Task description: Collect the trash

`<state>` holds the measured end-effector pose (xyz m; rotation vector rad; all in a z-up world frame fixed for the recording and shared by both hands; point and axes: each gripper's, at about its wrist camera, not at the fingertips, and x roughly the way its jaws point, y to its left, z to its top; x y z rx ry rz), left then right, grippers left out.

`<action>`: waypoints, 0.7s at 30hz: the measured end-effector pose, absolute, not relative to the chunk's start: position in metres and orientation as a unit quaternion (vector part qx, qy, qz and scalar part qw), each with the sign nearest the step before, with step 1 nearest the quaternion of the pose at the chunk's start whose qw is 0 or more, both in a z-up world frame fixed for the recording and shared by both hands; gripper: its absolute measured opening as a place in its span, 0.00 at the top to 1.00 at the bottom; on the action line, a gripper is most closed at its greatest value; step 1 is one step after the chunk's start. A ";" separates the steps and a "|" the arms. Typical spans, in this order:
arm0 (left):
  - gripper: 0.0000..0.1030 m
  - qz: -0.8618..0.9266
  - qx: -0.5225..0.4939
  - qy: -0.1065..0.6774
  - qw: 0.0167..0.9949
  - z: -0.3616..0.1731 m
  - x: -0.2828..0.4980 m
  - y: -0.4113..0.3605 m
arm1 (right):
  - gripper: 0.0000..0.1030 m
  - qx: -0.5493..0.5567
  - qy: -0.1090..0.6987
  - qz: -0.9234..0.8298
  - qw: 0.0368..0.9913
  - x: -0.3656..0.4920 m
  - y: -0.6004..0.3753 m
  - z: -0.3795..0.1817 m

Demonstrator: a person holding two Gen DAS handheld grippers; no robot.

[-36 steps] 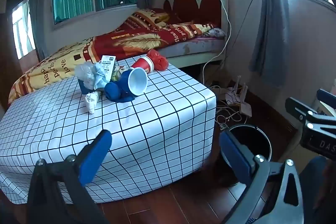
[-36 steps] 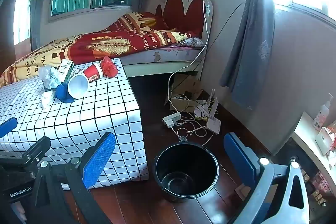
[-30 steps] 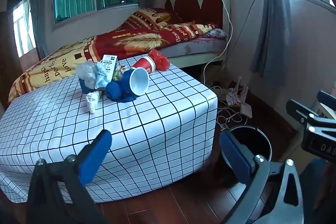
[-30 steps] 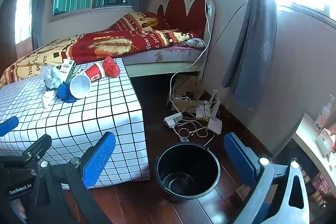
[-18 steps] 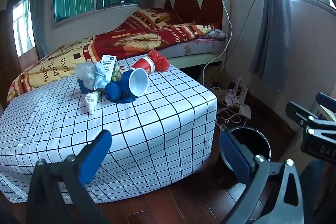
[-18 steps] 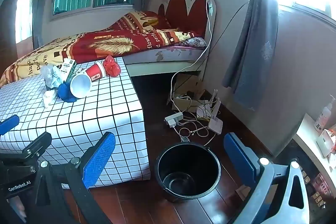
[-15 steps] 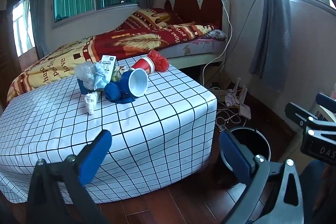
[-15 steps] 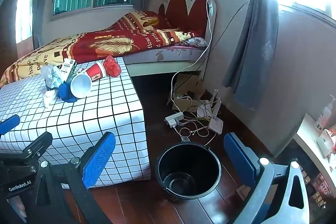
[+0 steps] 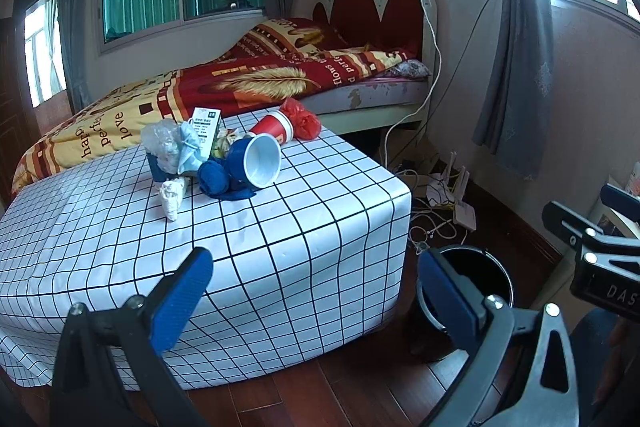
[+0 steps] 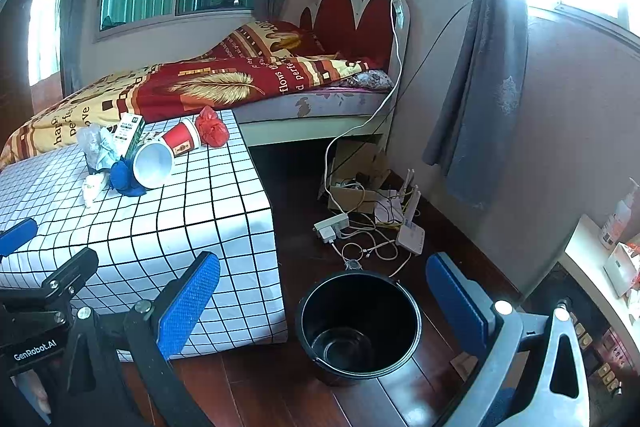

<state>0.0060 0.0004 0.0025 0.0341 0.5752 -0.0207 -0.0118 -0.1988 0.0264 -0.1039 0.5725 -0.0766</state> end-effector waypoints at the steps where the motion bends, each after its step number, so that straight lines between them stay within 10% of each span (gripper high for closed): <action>1: 0.00 -0.010 0.017 0.283 0.959 0.003 0.006 0.000 | 0.00 -0.051 0.282 -0.038 0.957 -0.012 -0.199 0.027; 21: 0.00 -0.019 0.011 0.277 0.960 0.006 0.008 -0.002 | 0.00 -0.046 0.281 -0.041 0.958 -0.012 -0.207 0.030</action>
